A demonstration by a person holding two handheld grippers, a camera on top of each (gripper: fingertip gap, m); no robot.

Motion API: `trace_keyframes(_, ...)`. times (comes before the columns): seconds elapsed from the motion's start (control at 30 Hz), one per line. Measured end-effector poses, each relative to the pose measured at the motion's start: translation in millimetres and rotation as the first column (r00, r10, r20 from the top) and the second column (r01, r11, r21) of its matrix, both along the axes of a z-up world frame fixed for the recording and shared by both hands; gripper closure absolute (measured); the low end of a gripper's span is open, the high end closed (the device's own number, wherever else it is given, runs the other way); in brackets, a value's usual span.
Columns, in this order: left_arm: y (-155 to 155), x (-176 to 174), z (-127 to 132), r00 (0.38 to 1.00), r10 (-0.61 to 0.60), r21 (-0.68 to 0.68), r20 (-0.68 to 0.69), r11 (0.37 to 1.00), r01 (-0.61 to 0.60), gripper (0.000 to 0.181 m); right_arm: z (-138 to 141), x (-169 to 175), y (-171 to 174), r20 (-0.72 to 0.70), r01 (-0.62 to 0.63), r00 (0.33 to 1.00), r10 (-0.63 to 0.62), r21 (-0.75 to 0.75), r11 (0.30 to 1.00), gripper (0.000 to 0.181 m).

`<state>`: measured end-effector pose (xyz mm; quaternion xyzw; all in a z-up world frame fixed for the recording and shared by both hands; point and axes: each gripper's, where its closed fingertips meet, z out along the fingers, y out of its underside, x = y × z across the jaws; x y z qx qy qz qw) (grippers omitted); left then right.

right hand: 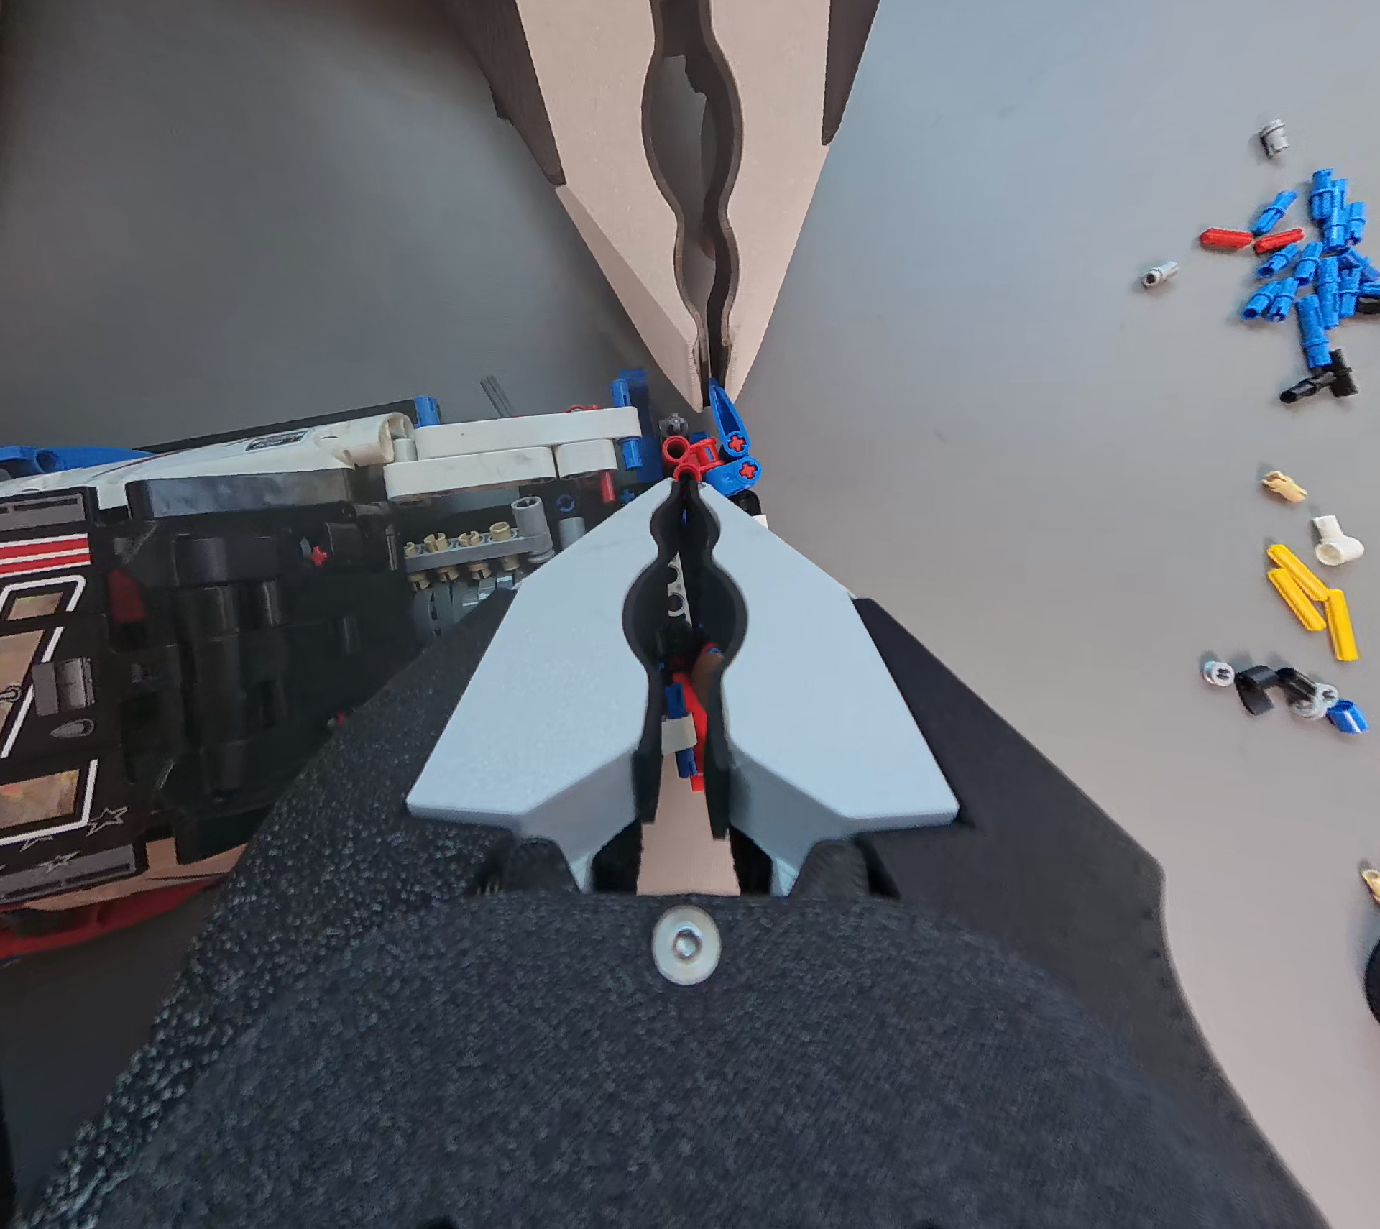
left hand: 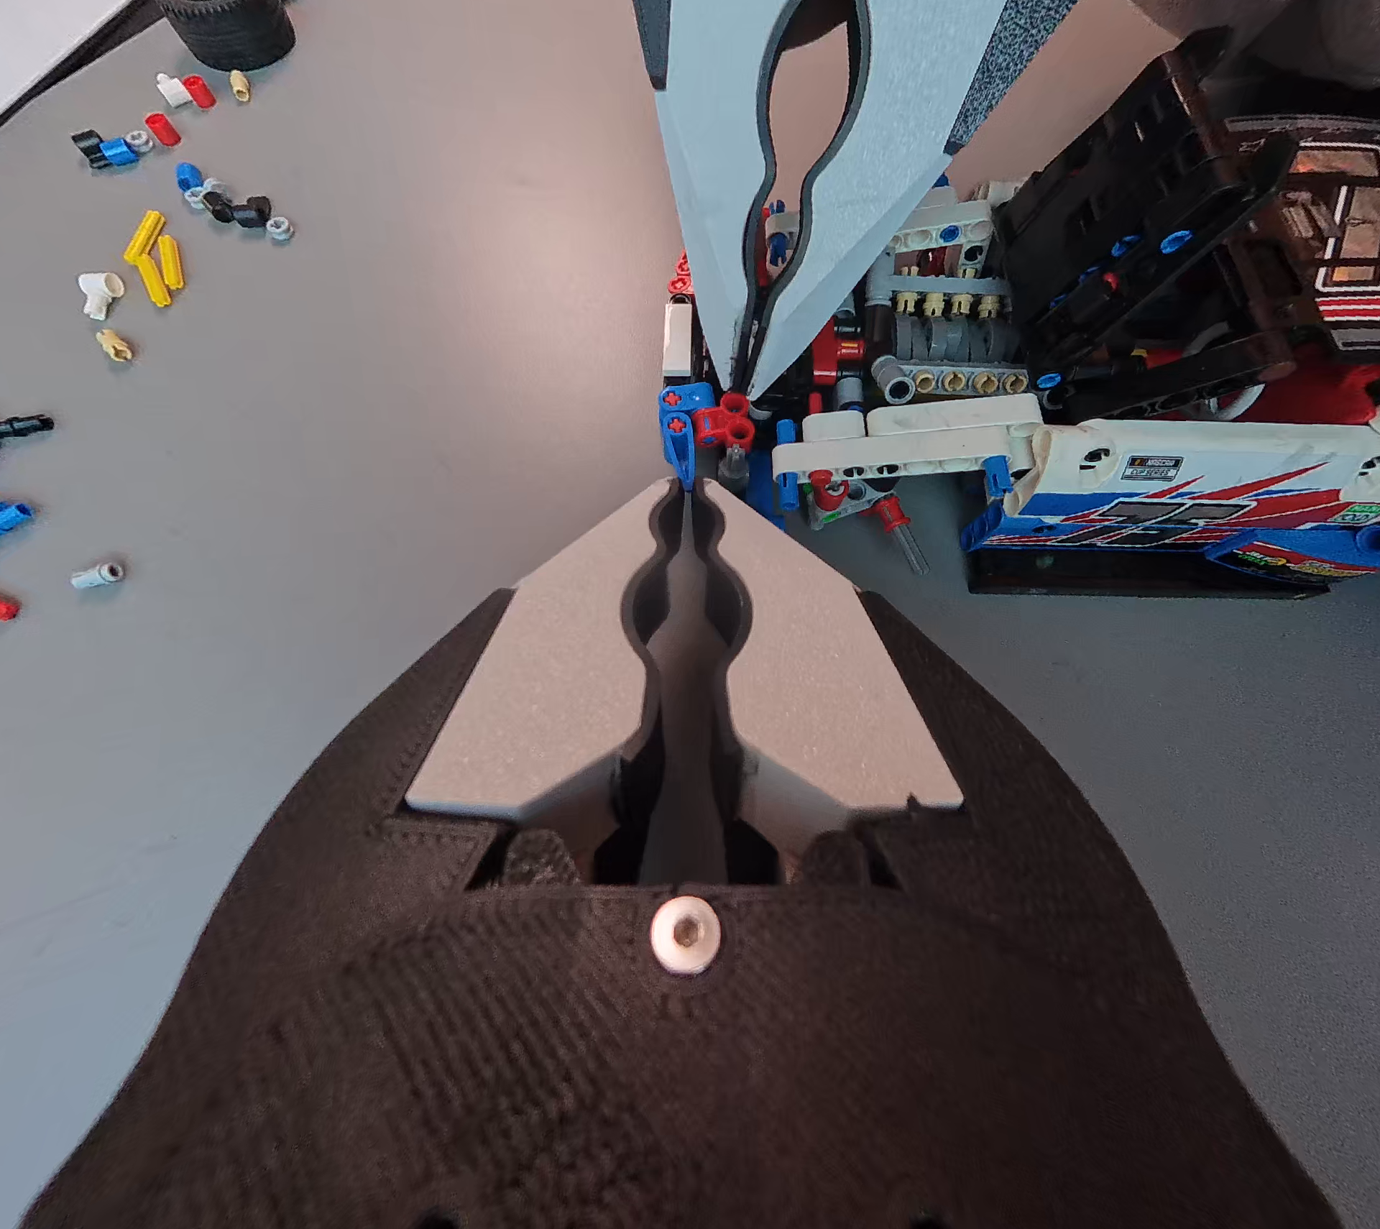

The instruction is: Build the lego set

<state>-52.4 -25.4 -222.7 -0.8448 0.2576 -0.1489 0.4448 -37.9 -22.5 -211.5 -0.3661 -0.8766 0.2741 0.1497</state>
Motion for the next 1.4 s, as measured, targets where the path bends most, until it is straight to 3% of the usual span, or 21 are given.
trace_keyframes(0.77,0,1,-1,1.000,-0.005,0.000,-0.007,1.000,0.005,0.181,-2,1,0,0.058,0.009,0.998,-0.013,0.068,0.998,0.181)
trace_keyframes(1.1,-3,4,-2,1.000,-0.020,-0.016,0.010,1.000,0.020,0.181,-4,3,0,0.159,-0.090,0.985,0.071,0.117,0.989,0.181)
trace_keyframes(1.17,-5,8,-1,0.999,-0.039,-0.019,0.027,0.999,0.040,0.181,-22,10,15,0.257,-0.133,0.964,0.069,0.240,0.962,0.179)
trace_keyframes(1.27,-8,10,-1,0.999,-0.046,-0.018,0.009,0.999,0.046,0.181,-17,7,5,0.195,-0.199,0.968,0.161,0.195,0.960,0.181)
trace_keyframes(1.4,-7,9,1,0.999,-0.039,-0.010,0.016,0.999,0.039,0.181,-10,10,12,0.181,-0.163,0.975,0.130,0.182,0.970,0.181)
